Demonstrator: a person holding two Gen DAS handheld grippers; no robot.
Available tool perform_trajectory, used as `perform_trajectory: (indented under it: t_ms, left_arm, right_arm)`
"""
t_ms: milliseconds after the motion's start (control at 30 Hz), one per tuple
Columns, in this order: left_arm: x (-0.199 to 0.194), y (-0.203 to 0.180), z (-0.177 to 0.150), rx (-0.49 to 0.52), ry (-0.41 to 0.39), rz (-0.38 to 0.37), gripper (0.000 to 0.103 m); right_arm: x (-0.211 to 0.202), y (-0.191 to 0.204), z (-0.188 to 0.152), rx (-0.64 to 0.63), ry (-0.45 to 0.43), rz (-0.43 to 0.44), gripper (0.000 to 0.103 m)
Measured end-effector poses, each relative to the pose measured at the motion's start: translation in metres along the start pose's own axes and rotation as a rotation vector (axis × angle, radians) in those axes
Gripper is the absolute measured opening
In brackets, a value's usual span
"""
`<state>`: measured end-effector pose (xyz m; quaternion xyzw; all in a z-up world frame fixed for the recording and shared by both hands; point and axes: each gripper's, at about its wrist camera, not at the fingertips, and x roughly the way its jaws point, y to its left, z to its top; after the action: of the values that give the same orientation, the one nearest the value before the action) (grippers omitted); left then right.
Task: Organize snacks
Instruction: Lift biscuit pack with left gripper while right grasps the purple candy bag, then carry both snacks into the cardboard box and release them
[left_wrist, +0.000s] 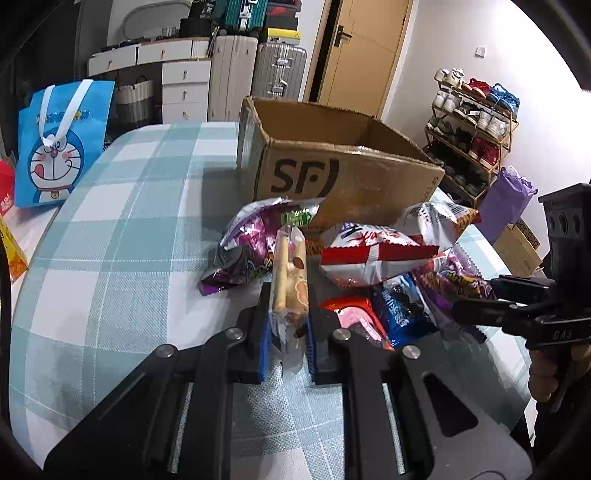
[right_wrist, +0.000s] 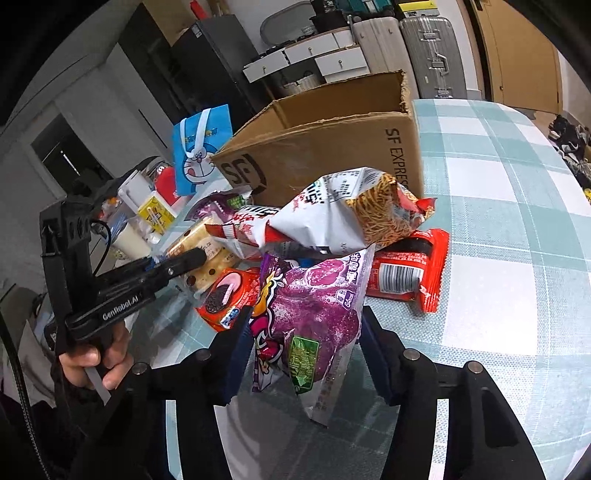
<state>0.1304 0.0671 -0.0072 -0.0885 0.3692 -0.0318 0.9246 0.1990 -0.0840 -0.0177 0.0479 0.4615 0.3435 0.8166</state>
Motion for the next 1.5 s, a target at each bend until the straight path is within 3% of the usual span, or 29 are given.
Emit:
perform_trajectory:
  t_ms: [467,1067,1500]
  left_arm:
    - [-0.03,-0.005,0.006,0.01,-0.082,-0.012,0.011]
    - [-0.078,-0.02,0.017,0.022,-0.187,-0.045,0.011]
    - [-0.102,-0.037,0.048,0.041,-0.25,-0.042,0.011]
  right_arm:
    - [-0.006,0.012,0.001,-0.045,-0.021,0.045,0.055]
    - [-0.051,0.021,0.01,-0.063,-0.136,0.043,0.055]
    - [-0.07,0.024,0.044,-0.081,-0.226,0.015,0.055]
